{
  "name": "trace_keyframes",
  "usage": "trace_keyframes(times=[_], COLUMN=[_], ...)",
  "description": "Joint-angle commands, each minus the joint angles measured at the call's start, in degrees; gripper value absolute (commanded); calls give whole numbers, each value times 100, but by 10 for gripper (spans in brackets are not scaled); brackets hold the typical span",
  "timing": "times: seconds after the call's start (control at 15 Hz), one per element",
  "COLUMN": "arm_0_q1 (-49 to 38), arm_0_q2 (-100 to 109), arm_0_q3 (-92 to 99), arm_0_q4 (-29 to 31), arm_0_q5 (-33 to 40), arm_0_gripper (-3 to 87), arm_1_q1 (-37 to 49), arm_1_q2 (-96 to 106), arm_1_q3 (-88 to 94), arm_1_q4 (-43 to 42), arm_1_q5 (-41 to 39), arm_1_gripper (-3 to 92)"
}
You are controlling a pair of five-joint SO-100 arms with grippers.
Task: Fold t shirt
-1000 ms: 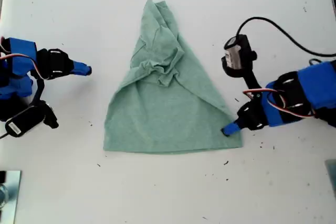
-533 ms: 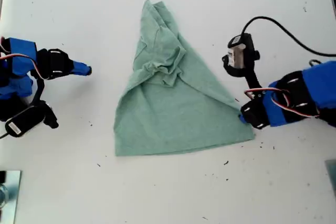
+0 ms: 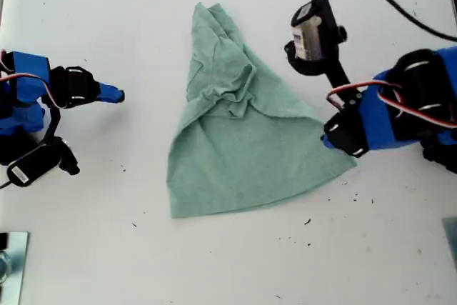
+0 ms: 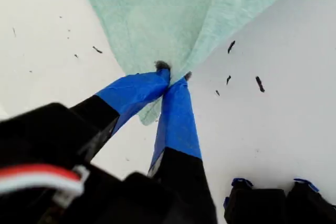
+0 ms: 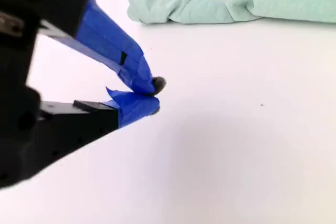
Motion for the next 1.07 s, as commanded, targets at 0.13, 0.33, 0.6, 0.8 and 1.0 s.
trace_keyframes(times=[0.13, 0.33, 0.6, 0.8, 1.0], arm_0_q1=[-18, -18, -26, -35, -35], arm_0_q2=[53, 53, 62, 79, 132], arm_0_q3=[-9, -9, 0, 0, 18], arm_0_q4=[-62, -62, -53, -53, -35], arm_0_q5=[-44, -44, -35, -35, -35], arm_0_gripper=[-3, -3, -3, -3, -3], arm_1_q1=[9, -176, -483, -492, -114], arm_1_q2=[-1723, -3630, -4087, -2927, -1846], arm_1_q3=[-2057, -4069, -4922, -4729, -3375], arm_1_q4=[-97, -853, -1336, -1485, -1266], arm_1_q5=[-325, -545, -580, -606, -483], arm_1_gripper=[-9, -9, 286, 259, 243])
